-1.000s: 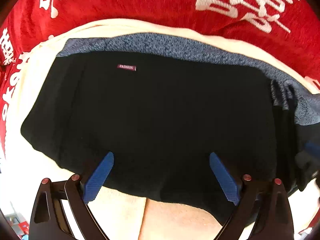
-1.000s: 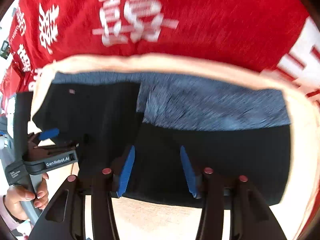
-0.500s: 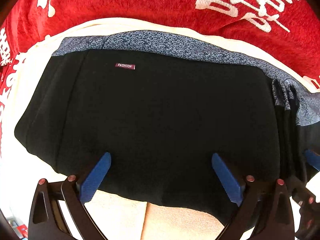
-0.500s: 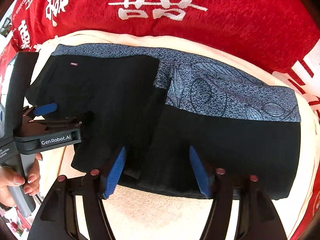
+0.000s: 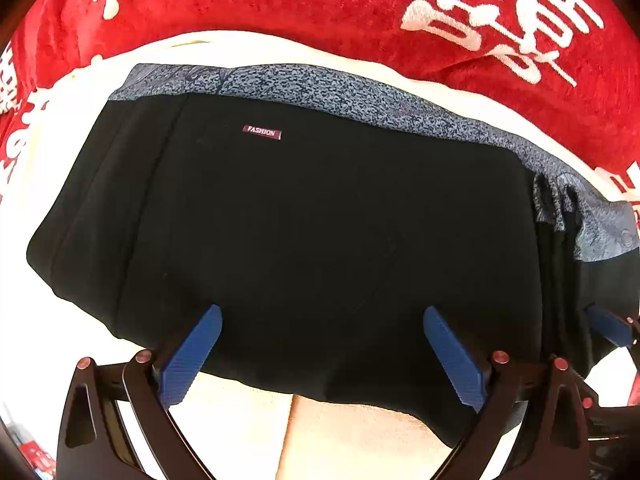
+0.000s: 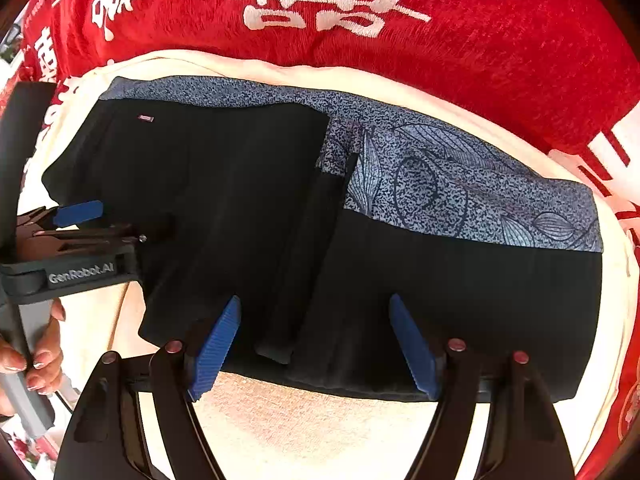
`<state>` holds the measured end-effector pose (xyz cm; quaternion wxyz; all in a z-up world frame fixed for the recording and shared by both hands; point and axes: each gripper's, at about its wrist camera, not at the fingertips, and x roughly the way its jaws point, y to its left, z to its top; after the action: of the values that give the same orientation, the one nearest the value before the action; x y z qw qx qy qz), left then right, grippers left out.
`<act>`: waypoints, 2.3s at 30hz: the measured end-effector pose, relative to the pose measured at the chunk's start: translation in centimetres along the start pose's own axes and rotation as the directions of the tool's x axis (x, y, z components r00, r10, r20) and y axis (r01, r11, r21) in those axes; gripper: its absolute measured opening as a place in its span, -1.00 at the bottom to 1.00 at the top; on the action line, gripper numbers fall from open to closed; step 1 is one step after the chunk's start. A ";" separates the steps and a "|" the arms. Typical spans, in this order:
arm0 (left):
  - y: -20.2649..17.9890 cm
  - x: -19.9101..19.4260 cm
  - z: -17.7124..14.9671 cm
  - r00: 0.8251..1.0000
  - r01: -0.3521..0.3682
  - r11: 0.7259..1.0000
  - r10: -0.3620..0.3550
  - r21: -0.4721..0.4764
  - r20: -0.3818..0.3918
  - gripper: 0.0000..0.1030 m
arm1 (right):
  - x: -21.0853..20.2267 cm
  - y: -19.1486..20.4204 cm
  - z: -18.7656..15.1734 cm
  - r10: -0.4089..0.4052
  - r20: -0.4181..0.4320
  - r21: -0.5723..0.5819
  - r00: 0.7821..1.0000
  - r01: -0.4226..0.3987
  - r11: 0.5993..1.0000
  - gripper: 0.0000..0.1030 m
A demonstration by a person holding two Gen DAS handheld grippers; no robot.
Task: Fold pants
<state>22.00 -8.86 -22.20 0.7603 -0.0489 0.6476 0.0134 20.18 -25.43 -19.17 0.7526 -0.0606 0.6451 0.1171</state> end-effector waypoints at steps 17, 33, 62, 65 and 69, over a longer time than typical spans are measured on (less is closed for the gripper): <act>9.4 -4.8 -1.5 0.978 0.201 0.960 -0.184 -0.196 0.103 0.97 | 1.3 1.8 0.2 -0.105 0.000 -0.089 0.994 0.105 0.990 0.66; 16.9 -1.2 -2.1 0.816 0.577 0.700 -0.477 -0.420 0.327 0.97 | 1.4 1.8 0.0 -0.103 0.011 -0.089 0.995 0.104 0.991 0.67; 5.0 -3.6 -0.3 0.920 -0.287 0.947 0.229 0.147 0.318 -0.25 | -5.9 9.6 18.8 0.408 -0.192 -0.053 0.893 -0.424 0.904 0.68; 5.0 -3.5 -0.5 0.920 -0.290 0.943 0.227 0.164 0.320 -0.25 | -3.5 14.7 21.7 0.424 -0.332 -0.068 0.843 -0.470 0.880 0.68; 4.9 -3.6 -0.6 0.919 -0.293 0.940 0.226 0.174 0.324 -0.25 | 0.3 23.2 23.1 0.285 -0.484 -0.229 0.827 -0.434 0.871 0.68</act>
<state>20.41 -3.84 -19.04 0.8416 0.1245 0.5231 0.0504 36.43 2.55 -14.37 0.5320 -0.0855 0.7671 0.3482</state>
